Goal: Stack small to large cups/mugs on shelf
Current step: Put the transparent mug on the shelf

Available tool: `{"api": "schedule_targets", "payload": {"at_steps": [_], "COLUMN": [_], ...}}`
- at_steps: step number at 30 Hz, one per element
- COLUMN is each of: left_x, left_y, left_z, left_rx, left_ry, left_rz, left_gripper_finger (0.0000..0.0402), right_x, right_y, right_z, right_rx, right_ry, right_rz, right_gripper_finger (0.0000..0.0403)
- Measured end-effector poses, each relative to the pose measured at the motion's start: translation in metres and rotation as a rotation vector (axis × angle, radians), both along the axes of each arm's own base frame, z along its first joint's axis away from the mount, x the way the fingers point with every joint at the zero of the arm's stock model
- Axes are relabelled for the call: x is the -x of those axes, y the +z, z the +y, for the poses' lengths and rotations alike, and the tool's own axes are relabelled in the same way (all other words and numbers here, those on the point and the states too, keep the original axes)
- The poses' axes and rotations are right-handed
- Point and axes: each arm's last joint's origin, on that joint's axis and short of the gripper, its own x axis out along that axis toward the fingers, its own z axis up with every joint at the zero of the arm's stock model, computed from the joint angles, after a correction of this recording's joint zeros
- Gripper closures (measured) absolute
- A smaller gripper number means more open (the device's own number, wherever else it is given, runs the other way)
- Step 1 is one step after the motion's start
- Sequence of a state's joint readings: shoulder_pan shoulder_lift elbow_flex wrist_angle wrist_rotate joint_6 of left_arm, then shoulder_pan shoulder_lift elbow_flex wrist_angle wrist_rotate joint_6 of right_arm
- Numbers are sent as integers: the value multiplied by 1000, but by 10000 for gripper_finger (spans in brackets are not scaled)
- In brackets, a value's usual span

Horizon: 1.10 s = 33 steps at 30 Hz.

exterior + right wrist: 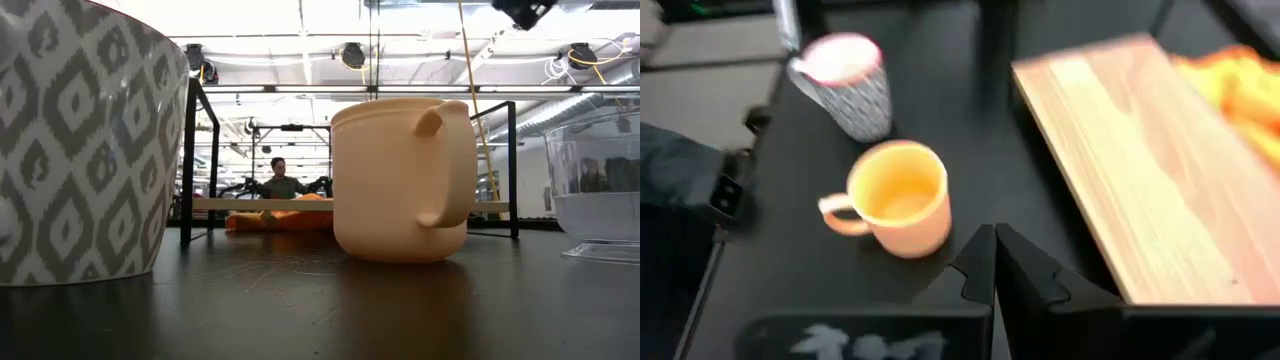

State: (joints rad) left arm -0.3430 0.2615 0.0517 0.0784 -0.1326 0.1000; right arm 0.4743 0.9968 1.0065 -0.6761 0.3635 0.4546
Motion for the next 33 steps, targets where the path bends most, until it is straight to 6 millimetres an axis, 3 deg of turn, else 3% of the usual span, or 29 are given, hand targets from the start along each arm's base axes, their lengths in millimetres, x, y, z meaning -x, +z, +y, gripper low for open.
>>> {"api": "schedule_targets", "payload": {"at_steps": [4,9,16,33], "left_x": [0,0,0,0], "left_y": [0,0,0,0], "left_z": [0,0,0,0], "left_rx": [0,0,0,0], "left_ry": [0,0,0,0], "left_rz": [0,0,0,0], "left_gripper_finger": [366,366,366,366], "right_x": [-2,-12,-24,-37], "right_y": [-4,-15,-35,-54], "right_z": [-2,6,14,22], "right_rx": [-77,-163,-144,-58], "right_ry": [-91,-73,-61,83], "right_rz": [168,297,431,527], "right_gripper_finger": [403,403,403,403]}}
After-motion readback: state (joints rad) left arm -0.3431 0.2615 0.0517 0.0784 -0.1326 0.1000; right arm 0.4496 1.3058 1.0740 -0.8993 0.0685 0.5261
